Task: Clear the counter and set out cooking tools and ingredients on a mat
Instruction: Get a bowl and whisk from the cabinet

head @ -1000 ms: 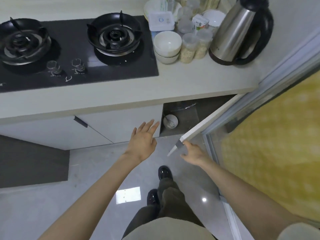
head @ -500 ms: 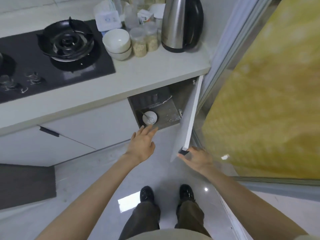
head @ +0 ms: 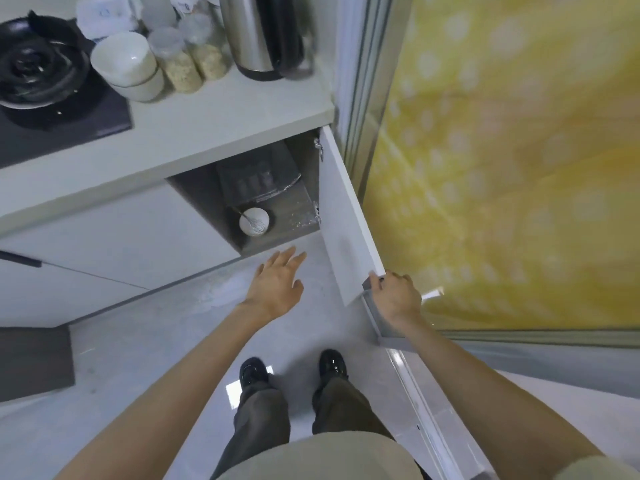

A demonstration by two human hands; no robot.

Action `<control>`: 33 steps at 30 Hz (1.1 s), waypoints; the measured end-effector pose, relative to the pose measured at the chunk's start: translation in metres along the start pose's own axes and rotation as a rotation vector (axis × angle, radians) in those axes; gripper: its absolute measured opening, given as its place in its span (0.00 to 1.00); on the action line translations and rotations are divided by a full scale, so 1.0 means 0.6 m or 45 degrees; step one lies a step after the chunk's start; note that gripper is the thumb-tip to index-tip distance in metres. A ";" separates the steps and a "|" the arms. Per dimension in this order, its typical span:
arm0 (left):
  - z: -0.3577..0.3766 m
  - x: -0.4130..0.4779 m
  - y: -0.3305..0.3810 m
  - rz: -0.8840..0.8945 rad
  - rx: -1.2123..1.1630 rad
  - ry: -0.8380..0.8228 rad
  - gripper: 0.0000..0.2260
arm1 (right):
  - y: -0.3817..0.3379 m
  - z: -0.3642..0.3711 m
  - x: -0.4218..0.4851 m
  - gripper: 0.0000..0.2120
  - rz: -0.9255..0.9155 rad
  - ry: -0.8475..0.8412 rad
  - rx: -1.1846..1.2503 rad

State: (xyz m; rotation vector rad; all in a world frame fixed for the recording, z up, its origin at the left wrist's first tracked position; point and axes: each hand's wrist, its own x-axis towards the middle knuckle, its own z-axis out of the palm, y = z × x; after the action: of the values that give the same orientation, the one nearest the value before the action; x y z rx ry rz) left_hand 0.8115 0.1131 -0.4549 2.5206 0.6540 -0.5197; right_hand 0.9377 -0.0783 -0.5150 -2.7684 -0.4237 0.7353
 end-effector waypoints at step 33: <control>-0.036 0.020 -0.172 -0.462 -0.678 0.157 0.17 | -0.139 0.032 0.045 0.07 0.068 -0.554 0.683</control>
State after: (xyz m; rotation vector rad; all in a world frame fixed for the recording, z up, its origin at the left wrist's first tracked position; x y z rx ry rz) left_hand 0.7715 0.2087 -0.4793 1.9502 1.1397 -0.2621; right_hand 0.9323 0.0115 -0.5177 -2.1221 -0.1881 1.2587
